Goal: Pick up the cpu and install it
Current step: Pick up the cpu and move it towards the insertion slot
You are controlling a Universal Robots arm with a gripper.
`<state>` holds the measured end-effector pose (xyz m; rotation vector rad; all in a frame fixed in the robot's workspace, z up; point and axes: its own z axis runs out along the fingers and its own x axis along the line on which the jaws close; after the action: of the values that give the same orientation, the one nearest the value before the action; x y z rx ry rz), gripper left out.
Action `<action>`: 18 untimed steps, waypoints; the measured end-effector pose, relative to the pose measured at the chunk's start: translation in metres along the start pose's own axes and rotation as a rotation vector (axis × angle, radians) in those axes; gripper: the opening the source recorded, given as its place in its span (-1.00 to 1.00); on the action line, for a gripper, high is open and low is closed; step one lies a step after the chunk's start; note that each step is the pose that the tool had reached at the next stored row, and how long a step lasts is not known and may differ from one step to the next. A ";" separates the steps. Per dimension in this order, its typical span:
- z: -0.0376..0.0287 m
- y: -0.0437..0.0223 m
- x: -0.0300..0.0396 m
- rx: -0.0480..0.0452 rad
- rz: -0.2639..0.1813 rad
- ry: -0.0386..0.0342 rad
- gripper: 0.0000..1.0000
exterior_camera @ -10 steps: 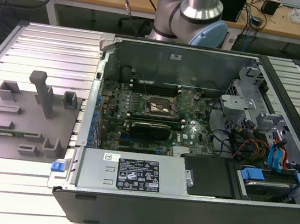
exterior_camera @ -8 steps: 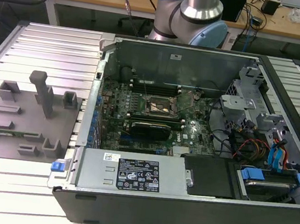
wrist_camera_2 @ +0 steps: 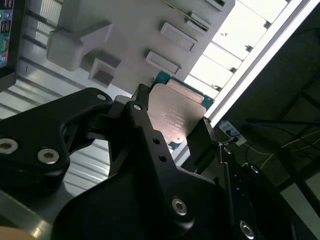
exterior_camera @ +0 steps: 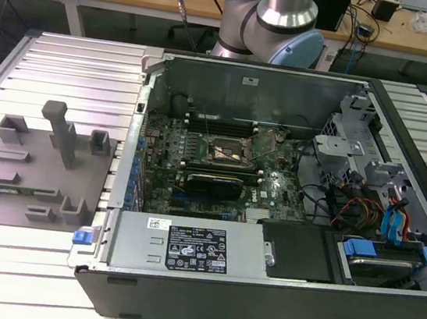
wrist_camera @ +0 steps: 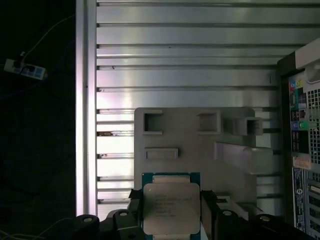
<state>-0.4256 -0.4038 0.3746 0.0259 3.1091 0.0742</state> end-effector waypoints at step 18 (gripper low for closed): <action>-0.0407 0.0048 -0.0012 0.0000 0.000 0.0000 0.09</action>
<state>-0.4256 -0.4009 0.4155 0.0259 3.1091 0.0742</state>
